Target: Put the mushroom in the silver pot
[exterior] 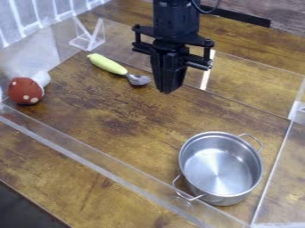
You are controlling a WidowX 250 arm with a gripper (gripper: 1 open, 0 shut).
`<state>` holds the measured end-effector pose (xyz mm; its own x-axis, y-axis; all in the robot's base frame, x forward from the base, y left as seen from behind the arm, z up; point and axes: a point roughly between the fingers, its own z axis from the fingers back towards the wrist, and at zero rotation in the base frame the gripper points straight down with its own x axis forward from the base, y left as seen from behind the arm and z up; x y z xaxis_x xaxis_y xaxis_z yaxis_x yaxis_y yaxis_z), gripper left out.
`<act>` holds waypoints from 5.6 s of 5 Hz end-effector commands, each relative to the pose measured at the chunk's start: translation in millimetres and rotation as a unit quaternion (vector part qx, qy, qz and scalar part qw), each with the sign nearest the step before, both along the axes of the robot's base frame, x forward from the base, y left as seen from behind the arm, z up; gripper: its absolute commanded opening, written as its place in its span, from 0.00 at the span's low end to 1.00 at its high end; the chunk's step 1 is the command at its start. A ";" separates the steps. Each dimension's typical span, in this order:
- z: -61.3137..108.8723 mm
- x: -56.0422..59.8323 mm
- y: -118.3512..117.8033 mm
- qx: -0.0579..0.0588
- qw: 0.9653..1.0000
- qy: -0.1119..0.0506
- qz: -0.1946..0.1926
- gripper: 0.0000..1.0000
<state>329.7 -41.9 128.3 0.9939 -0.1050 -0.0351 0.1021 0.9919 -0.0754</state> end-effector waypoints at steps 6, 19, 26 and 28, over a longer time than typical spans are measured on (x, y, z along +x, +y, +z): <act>1.4 -29.2 85.2 0.047 0.998 0.011 0.046 1.00; -96.7 -48.0 245.6 0.058 0.991 0.001 0.117 1.00; -27.9 -44.3 200.7 0.071 0.991 -0.051 0.103 0.00; 32.1 -19.3 124.2 0.069 0.991 -0.106 0.031 0.00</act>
